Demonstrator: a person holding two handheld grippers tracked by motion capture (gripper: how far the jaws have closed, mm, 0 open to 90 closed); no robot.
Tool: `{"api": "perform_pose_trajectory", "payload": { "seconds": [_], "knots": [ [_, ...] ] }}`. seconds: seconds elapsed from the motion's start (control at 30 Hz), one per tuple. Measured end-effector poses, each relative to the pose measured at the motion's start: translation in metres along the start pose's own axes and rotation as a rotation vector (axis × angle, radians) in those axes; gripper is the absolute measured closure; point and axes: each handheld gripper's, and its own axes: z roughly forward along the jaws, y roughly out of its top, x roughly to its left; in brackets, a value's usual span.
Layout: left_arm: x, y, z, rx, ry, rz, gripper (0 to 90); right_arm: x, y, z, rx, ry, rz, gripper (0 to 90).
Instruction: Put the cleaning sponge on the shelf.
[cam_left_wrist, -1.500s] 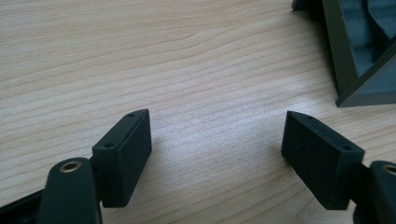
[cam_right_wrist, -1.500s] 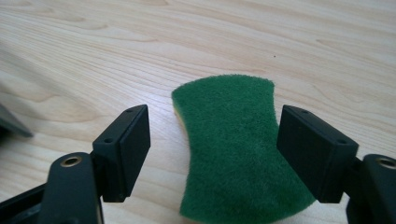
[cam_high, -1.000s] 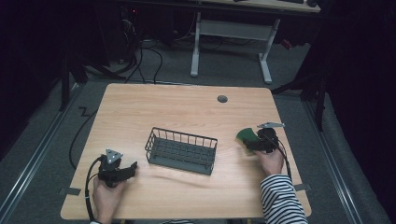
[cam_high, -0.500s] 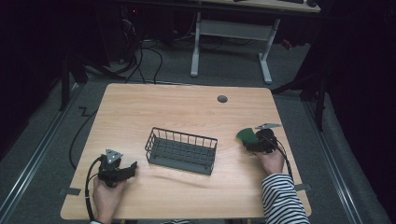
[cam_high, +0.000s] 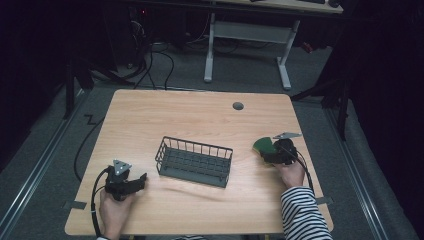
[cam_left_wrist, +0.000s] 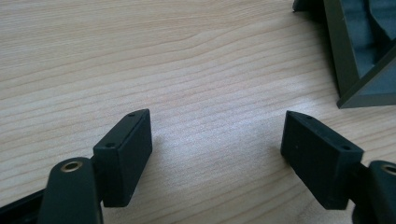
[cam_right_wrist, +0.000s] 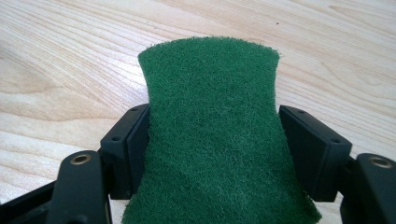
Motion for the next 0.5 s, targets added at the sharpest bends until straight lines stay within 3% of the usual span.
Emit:
{"api": "perform_pose_trajectory", "payload": {
  "seconds": [0.5],
  "knots": [
    [0.0,0.0,0.0,-0.001,-0.001,-0.002,25.2,-0.0013,0.0006,-0.0096,-0.022,0.014,0.021,29.4]
  ]
}}
